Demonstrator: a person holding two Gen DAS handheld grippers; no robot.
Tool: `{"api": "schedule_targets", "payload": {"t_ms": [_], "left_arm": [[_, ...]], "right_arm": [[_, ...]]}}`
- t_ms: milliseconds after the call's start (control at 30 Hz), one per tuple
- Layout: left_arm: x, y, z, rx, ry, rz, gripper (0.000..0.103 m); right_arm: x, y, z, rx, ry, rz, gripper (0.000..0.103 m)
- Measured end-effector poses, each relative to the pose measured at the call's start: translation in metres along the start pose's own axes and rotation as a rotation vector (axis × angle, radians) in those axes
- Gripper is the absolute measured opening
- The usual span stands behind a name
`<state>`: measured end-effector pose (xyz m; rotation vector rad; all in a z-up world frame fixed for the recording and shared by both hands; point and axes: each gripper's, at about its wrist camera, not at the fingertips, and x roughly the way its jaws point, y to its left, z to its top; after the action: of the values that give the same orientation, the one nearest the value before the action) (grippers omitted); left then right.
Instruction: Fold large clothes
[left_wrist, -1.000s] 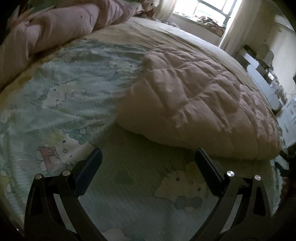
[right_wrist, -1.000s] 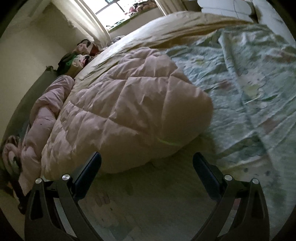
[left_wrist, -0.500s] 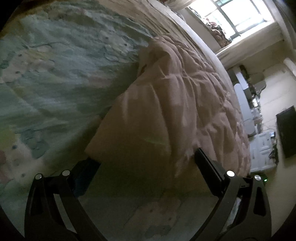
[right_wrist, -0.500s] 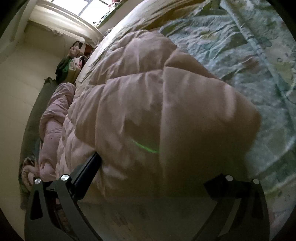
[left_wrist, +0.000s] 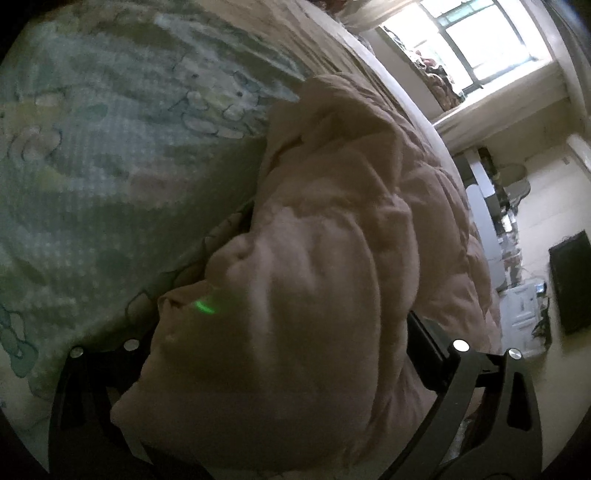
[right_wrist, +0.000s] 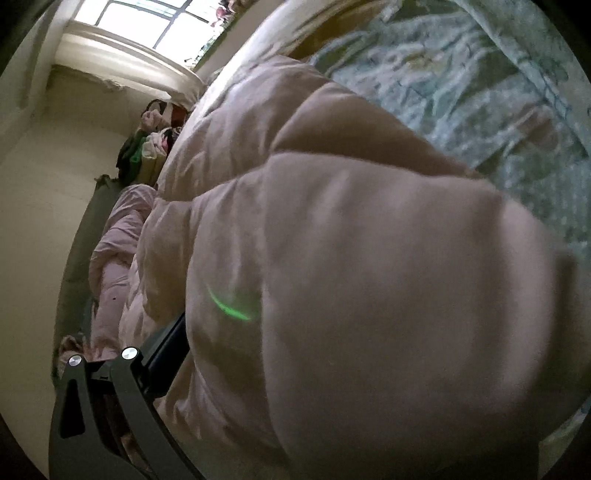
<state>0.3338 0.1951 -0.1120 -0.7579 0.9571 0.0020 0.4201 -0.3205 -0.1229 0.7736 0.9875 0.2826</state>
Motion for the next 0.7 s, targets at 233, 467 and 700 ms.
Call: {"api": "schedule_targets", "payload": {"t_ms": [233, 467, 700], "left_arm": [[-0.017, -0.033, 0.000, 0.176, -0.054, 0.077, 0.054], [-0.037, -0.063, -0.007, 0.338, -0.145, 0.140, 0.036], [-0.066, -0.083, -0.009, 0.374, -0.217, 0.117, 0.034]], "right_arm": [[-0.021, 0.042, -0.013, -0.283, -0.080, -0.097, 0.051], [-0.036, 0.096, -0.041, -0.569, -0.167, -0.238, 0.037], [-0.063, 0.156, -0.079, -0.886, -0.262, -0.257, 0.033]]}}
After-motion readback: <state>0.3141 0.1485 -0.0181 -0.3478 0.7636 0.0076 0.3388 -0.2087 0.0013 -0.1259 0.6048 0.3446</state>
